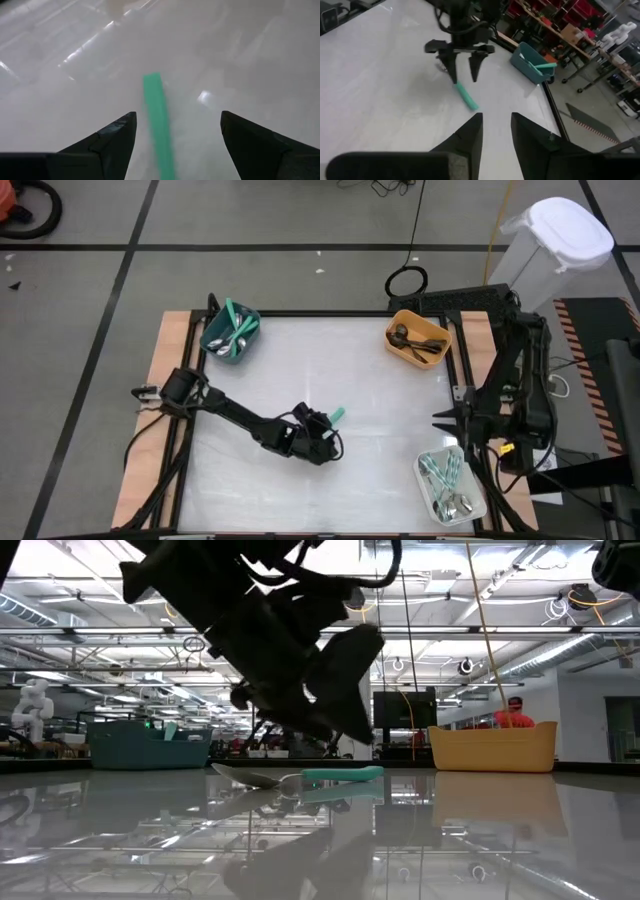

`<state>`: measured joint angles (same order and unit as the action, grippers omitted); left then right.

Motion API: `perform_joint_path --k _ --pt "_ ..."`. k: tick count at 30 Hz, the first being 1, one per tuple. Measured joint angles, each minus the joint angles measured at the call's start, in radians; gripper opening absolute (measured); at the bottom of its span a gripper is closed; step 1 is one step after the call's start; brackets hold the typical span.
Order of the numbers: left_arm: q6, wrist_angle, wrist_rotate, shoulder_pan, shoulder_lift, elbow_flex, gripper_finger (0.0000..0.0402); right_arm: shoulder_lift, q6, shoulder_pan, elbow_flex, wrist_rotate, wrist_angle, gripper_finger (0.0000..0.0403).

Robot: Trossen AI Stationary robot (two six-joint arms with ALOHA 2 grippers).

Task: Sort silverware by color (type)
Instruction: Put the green spoon into the blue bin

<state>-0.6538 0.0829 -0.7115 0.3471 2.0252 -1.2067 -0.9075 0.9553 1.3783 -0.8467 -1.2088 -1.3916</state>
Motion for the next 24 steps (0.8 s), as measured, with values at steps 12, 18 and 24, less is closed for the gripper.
perform_joint_path --k 12,18,24 --pt "-0.079 0.067 0.034 -0.008 0.067 -0.003 0.0256 0.077 -0.059 -0.038 0.0 -0.022 0.03 0.0095" --pt "-0.117 0.113 0.032 -0.01 0.084 -0.008 0.0185 0.076 -0.059 -0.038 0.0 -0.022 0.03 0.0095" --pt "-0.113 0.123 0.033 -0.011 0.086 -0.007 0.0075 0.076 -0.059 -0.038 -0.001 -0.022 0.03 0.0095"
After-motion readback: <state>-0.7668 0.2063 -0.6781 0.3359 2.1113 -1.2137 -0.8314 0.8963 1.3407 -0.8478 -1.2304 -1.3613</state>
